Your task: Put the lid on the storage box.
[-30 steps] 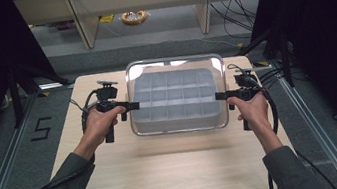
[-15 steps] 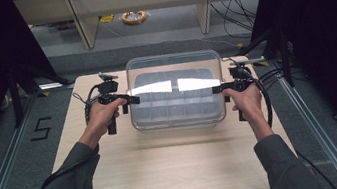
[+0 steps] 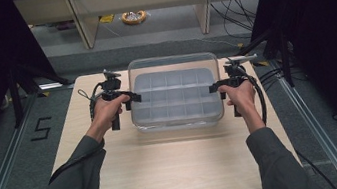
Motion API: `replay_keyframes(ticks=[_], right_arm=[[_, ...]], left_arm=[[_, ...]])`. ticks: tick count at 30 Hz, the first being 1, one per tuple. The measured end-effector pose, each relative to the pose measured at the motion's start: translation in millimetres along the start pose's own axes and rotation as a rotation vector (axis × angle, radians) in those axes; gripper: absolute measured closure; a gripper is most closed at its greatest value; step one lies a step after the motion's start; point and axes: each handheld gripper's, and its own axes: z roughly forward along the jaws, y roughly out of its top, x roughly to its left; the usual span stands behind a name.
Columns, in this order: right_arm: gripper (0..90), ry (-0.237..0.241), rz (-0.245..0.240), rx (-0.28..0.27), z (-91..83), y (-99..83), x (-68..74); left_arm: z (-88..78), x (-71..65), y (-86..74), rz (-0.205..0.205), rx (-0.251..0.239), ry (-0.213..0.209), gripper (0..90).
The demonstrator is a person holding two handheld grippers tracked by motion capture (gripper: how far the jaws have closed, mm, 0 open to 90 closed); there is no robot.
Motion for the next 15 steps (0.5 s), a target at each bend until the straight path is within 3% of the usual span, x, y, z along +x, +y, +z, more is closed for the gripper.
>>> replay_keyframes(ticks=[1, 3, 7, 9, 10, 11, 15], right_arm=[[47.9, 0.0, 0.0, 0.0, 0.0, 0.0, 0.0], [46.9, -0.001, 0.055, 0.033, 3.8, 2.1, 1.4], [46.6, -0.002, 0.045, 0.048, 8.7, 5.3, -1.3], [46.5, 0.001, 0.071, 0.061, 10.0, 5.9, -0.5], [46.2, -0.001, 0.107, 0.055, 14.4, 8.2, 0.2], [46.0, 0.004, 0.086, 0.055, 15.7, 7.9, -1.9], [45.1, -0.007, 0.11, 0.063, 21.8, 9.5, -2.9]], left_arm=[[1.2, -0.6, 0.3, -0.012, 0.006, 0.001, 50.1], [4.2, -1.5, 0.7, -0.019, 0.002, 0.011, 48.6], [7.1, -0.3, 1.0, -0.02, 0.018, 0.019, 47.4], [9.4, 1.3, 1.0, -0.033, 0.024, 0.018, 47.2], [10.9, 1.6, 0.5, -0.042, 0.026, 0.022, 46.5], [12.8, 2.4, -0.1, -0.042, 0.034, 0.024, 46.1], [16.6, 4.0, -1.3, -0.052, 0.045, 0.022, 45.5]])
